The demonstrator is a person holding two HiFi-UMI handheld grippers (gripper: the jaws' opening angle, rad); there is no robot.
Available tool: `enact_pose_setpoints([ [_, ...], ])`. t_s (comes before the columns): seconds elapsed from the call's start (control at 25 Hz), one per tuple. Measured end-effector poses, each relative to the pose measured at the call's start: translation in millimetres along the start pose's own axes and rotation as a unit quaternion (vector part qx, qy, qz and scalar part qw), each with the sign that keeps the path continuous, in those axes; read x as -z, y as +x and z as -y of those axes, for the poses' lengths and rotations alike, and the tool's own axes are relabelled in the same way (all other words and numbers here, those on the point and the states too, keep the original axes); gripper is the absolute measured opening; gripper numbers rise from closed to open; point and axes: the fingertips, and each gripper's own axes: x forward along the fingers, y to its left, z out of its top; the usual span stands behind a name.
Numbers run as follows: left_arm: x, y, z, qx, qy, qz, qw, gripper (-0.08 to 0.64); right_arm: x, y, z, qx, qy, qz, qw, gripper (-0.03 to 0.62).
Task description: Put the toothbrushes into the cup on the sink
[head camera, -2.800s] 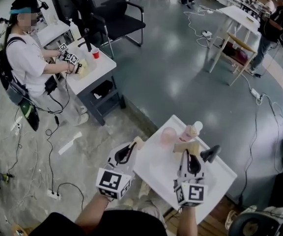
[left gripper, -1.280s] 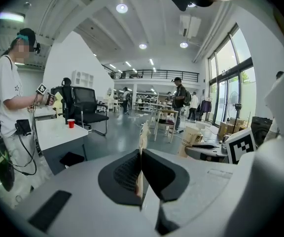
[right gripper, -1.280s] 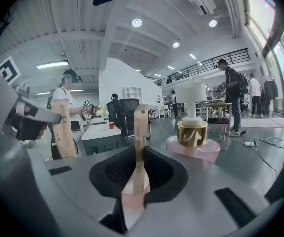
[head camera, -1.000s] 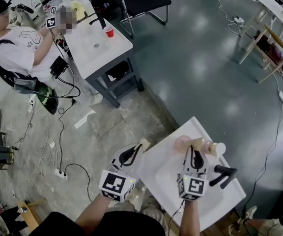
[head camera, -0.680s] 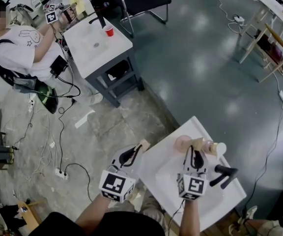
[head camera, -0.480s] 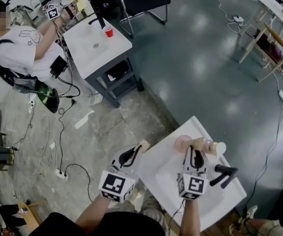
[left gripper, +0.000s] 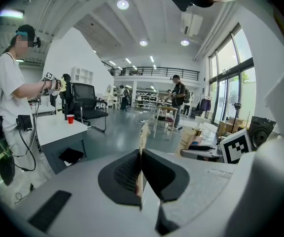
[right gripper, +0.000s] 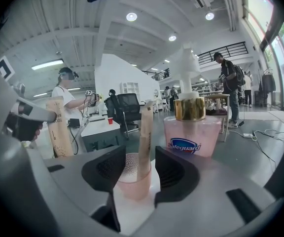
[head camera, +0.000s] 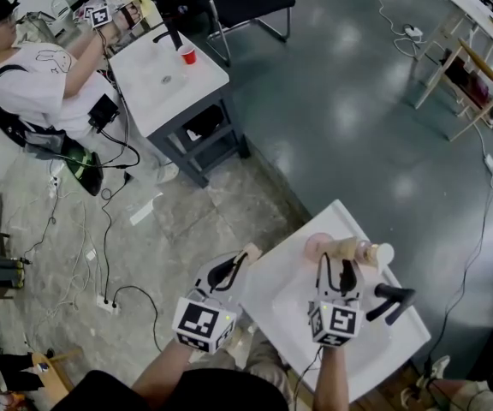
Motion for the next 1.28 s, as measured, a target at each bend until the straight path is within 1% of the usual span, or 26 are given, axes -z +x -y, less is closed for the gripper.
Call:
enact_pose_setpoints([
  [0.24, -2, -7, 0, 0.002, -0.002, 0.002, 1.0, 0.006, -4, -6, -3, 0.003, -0.004, 0.004, 1.0, 0.186],
  [0.48, -13, -22, 0, 0.005, 0.012, 0.029, 0.9995, 0.006, -15, -21, -12, 0.007, -0.002, 0.02, 1.0, 0.184],
  [0.76, -27, -44, 4, 0.018, 0.023, 0.055, 0.998, 0.006, -37, -51, -19, 0.025, -0.015, 0.039, 0.999, 0.166],
  [0.84, -33, -53, 8, 0.024, 0.026, 0.064, 0.9973, 0.006, -43, -63, -22, 0.031, -0.011, 0.051, 0.998, 0.155],
  [1.08, -49, -76, 25, 0.048, 0.035, 0.089, 0.9942, 0.006, -61, -105, -30, 0.052, -0.019, 0.073, 0.996, 0.127],
  [1.28, -53, -97, 42, 0.073, 0.045, 0.106, 0.9907, 0.006, -67, -142, -39, 0.067, -0.022, 0.092, 0.993, 0.101],
])
